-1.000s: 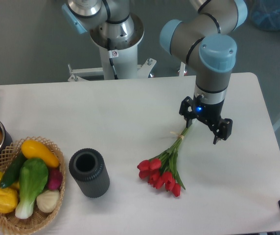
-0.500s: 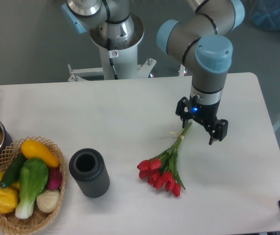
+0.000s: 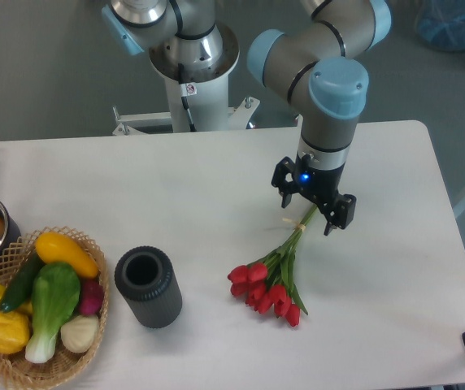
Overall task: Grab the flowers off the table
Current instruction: 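Move the open gripper over the red tulip stems and lower it, then lower the gripper around the tulip stems near the flower heads and close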
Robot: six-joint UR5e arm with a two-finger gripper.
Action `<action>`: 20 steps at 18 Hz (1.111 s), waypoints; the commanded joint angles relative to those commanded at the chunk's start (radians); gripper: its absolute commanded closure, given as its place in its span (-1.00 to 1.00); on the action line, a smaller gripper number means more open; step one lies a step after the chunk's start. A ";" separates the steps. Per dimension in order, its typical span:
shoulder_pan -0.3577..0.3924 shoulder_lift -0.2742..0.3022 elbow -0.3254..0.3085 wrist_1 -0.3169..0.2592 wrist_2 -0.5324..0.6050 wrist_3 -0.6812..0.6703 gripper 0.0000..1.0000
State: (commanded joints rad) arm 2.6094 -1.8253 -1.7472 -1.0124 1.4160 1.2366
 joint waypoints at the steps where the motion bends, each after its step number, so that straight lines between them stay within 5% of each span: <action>1: -0.011 -0.005 0.000 0.002 -0.009 -0.008 -1.00; 12: -0.074 -0.058 -0.023 0.052 0.046 -0.011 -1.00; 20: -0.098 -0.161 -0.018 0.129 0.066 -0.011 -1.00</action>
State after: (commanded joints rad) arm 2.5111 -1.9865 -1.7656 -0.8836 1.4818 1.2256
